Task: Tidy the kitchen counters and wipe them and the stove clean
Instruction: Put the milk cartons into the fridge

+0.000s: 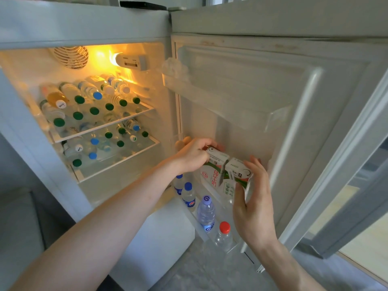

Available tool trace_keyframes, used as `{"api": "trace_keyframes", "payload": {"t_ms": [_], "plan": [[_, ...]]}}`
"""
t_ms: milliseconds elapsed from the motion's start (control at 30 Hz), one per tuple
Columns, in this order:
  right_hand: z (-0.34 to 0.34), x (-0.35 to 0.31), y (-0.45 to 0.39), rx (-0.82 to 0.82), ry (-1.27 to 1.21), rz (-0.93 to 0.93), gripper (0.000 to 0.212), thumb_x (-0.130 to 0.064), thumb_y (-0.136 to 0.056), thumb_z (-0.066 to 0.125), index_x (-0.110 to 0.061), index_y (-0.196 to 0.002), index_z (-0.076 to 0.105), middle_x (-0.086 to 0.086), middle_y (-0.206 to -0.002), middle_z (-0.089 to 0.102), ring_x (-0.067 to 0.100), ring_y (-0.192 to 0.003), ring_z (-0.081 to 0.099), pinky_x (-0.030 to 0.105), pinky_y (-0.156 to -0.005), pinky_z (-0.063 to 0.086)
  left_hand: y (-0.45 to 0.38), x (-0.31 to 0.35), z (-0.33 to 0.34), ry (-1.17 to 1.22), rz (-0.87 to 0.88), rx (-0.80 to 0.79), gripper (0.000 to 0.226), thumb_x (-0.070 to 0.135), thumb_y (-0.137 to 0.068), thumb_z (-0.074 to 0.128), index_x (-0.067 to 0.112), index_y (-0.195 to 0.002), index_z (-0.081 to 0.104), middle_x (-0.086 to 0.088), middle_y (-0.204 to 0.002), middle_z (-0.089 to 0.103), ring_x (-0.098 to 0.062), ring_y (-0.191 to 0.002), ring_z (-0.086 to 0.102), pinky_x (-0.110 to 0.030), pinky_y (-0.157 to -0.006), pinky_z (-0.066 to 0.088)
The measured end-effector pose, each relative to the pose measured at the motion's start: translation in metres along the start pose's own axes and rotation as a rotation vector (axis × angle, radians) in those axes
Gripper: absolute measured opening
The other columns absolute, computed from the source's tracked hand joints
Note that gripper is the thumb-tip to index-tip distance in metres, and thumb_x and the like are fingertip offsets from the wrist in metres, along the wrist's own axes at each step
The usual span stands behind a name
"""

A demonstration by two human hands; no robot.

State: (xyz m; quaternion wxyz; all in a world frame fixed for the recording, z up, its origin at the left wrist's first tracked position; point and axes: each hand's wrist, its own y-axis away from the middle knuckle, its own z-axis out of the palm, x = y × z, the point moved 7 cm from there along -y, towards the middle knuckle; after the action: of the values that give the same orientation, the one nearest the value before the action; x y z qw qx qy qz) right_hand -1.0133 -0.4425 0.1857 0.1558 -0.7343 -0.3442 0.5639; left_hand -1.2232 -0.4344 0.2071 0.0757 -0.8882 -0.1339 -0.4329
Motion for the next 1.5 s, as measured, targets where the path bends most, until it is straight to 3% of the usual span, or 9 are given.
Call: {"api": "trace_keyframes", "payload": {"t_ms": [233,333,467,633,700,833,1033,1300,1500], "plan": [[-0.012,-0.011,0.009,-0.03,-0.048,-0.027,0.052,0.012,-0.091,0.058,-0.011,-0.137,0.048,-0.002,-0.151,0.045,0.012,-0.148,0.033,0.023,-0.118,0.032,0.011,-0.003,-0.001,0.136,-0.018,0.083,0.06,-0.013,-0.088,0.041,0.022,-0.13,0.066,0.006,-0.129,0.066,-0.012,-0.127,0.059,-0.028,-0.102,0.052],[-0.022,-0.017,0.015,-0.019,-0.033,-0.05,0.053,0.015,-0.087,0.06,-0.011,-0.133,0.052,-0.001,-0.146,0.047,0.014,-0.144,0.04,0.025,-0.116,0.034,0.021,0.003,0.0,0.153,0.035,0.114,0.064,-0.014,-0.091,0.041,0.019,-0.145,0.053,0.001,-0.148,0.055,-0.014,-0.139,0.048,-0.039,-0.117,0.041],[-0.035,-0.029,0.028,-0.048,-0.018,-0.059,0.055,0.015,-0.086,0.062,-0.013,-0.132,0.055,-0.004,-0.145,0.047,0.013,-0.141,0.043,0.02,-0.114,0.033,0.046,0.005,-0.001,0.171,0.06,0.164,0.066,-0.01,-0.087,0.043,0.026,-0.14,0.057,0.002,-0.146,0.055,-0.011,-0.139,0.048,-0.042,-0.117,0.041],[-0.031,-0.029,0.031,-0.193,0.016,-0.059,0.054,0.01,-0.087,0.063,-0.022,-0.13,0.057,-0.011,-0.142,0.049,0.007,-0.136,0.046,0.016,-0.108,0.037,0.096,0.012,-0.006,0.232,0.105,0.257,0.071,-0.021,-0.08,0.041,0.023,-0.132,0.061,0.012,-0.135,0.056,0.022,-0.119,0.047,0.0,-0.095,0.039],[-0.019,-0.024,0.034,-0.289,0.03,-0.044,0.051,0.006,-0.088,0.064,-0.026,-0.127,0.057,-0.016,-0.134,0.053,0.005,-0.128,0.052,0.017,-0.101,0.042,0.124,0.009,-0.009,0.231,0.078,0.303,0.074,-0.024,-0.079,0.039,0.026,-0.131,0.061,0.019,-0.134,0.055,0.026,-0.119,0.043,0.003,-0.089,0.037],[0.007,-0.01,0.042,-0.454,0.15,-0.051,0.041,-0.008,-0.087,0.068,-0.032,-0.118,0.059,-0.022,-0.126,0.055,0.007,-0.116,0.058,0.031,-0.092,0.05,0.18,-0.007,-0.016,0.193,0.007,0.412,0.071,-0.022,-0.081,0.039,0.026,-0.128,0.063,0.02,-0.138,0.056,0.013,-0.131,0.043,-0.01,-0.104,0.037],[0.026,-0.008,0.04,-0.579,0.094,-0.151,0.033,-0.01,-0.084,0.069,-0.024,-0.113,0.065,-0.015,-0.124,0.055,0.015,-0.115,0.057,0.03,-0.096,0.049,0.239,-0.009,-0.018,0.093,-0.11,0.56,0.072,-0.02,-0.085,0.04,0.034,-0.129,0.061,0.023,-0.14,0.054,0.004,-0.139,0.042,-0.032,-0.115,0.041],[0.053,-0.039,0.064,-0.855,-0.025,-0.322,0.028,-0.025,-0.089,0.07,-0.033,-0.114,0.061,-0.019,-0.13,0.05,0.012,-0.124,0.048,0.037,-0.11,0.043,0.273,0.031,-0.006,0.015,-0.188,0.822,0.075,-0.025,-0.081,0.044,0.037,-0.118,0.064,0.024,-0.132,0.058,0.005,-0.132,0.047,-0.032,-0.109,0.046],[0.014,-0.082,0.087,-1.041,-0.311,-0.476,0.025,-0.022,-0.095,0.066,-0.033,-0.117,0.063,-0.023,-0.143,0.042,-0.003,-0.133,0.038,0.0,-0.101,0.022,0.298,0.074,0.024,-0.005,-0.219,1.025,0.066,-0.02,-0.08,0.045,0.03,-0.117,0.067,0.02,-0.125,0.065,0.001,-0.125,0.055,-0.028,-0.102,0.048]]}}
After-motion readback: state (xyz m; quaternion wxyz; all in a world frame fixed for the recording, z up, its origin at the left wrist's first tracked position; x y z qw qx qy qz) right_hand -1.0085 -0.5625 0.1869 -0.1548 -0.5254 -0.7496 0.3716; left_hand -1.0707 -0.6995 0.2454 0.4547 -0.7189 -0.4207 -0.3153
